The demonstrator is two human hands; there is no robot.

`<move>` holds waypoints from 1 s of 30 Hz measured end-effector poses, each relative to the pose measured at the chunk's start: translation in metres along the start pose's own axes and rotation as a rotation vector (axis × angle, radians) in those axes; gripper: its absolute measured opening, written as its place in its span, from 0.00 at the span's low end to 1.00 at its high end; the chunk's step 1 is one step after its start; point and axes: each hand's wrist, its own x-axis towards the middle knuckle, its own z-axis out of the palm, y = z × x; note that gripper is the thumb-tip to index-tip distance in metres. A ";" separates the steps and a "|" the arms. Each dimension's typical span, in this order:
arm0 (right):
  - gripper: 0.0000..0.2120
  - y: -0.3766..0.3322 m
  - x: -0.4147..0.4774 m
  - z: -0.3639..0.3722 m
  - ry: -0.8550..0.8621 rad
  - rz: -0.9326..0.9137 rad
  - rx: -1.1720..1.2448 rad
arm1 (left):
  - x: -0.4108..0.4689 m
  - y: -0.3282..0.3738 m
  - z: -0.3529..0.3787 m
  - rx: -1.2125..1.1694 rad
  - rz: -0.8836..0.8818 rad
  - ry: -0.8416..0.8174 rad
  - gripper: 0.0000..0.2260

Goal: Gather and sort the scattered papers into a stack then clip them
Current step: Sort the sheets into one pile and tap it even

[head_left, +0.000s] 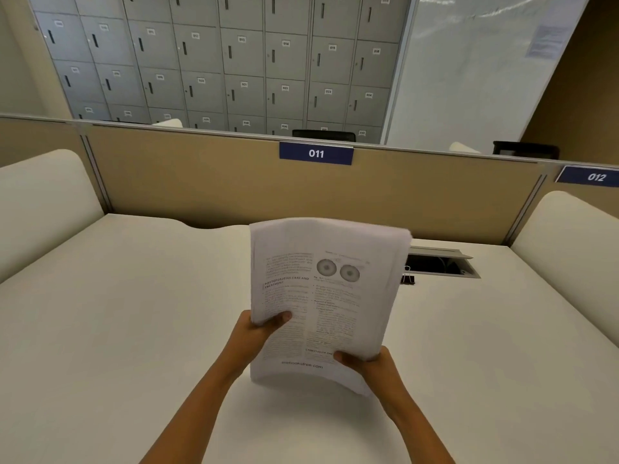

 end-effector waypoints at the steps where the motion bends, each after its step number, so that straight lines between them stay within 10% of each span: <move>1: 0.14 -0.002 0.000 -0.001 0.011 0.007 0.004 | 0.001 -0.001 0.000 -0.004 0.001 0.028 0.08; 14: 0.27 -0.029 0.002 -0.007 -0.083 -0.006 0.070 | 0.003 0.012 -0.008 -0.076 -0.005 0.014 0.12; 24: 0.17 -0.030 0.000 -0.015 -0.140 0.048 0.020 | 0.001 0.005 -0.011 -0.178 -0.142 -0.098 0.37; 30: 0.22 -0.036 0.003 -0.019 -0.087 0.015 -0.011 | 0.000 0.003 -0.002 -0.216 -0.108 0.077 0.14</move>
